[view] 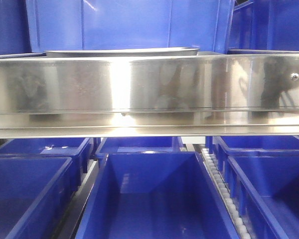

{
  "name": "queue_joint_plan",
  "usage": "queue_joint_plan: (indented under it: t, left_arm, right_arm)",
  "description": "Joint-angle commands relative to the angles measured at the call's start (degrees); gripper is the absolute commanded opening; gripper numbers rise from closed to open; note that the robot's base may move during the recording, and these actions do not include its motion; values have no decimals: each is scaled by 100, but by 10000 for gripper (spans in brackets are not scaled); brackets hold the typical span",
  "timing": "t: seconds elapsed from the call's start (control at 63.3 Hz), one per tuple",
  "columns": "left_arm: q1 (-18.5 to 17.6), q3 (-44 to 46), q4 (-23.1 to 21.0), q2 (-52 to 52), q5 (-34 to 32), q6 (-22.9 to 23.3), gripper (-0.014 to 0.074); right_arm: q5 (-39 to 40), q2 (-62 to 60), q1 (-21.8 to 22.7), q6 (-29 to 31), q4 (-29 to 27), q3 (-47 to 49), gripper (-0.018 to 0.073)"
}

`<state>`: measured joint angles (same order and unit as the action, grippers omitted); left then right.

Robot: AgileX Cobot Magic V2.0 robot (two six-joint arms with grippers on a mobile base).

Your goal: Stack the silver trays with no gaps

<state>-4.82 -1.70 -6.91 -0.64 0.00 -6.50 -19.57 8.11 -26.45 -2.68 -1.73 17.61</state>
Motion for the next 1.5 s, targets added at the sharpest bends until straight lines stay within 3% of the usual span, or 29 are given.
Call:
queue_joint_plan:
  t: [0.0,0.49,0.616,0.838,0.964,1.17,1.486]
  left_arm:
    - [2,22,-51,-212,-529,-20,-48]
    - [2,22,-51,-212,-529,-20,-48]
    - [2,22,-51,-212,-529,-20,-48]
    - [2,22,-51,-212,-529,-20,-48]
    - [2,22,-51,-212,-529,-20,-48]
    - [2,22,-51,-212,-529,-20,-48]
    - [2,22,-51,-198,-529,-20,-48]
  right_arm:
    - [549,50,9,65,62,153,47]
    - [514,50,75,65,74,96,47]
    - [554,50,645,65,74,96,47]
    - [904,-102,2089,65,74,-304,47]
    - [1457,-560,2478,65,74,-866,47]
    - [2323,-971,2540,60,74,-1972,47]
    - [2299,-978,2540,60,74,-1929,47]
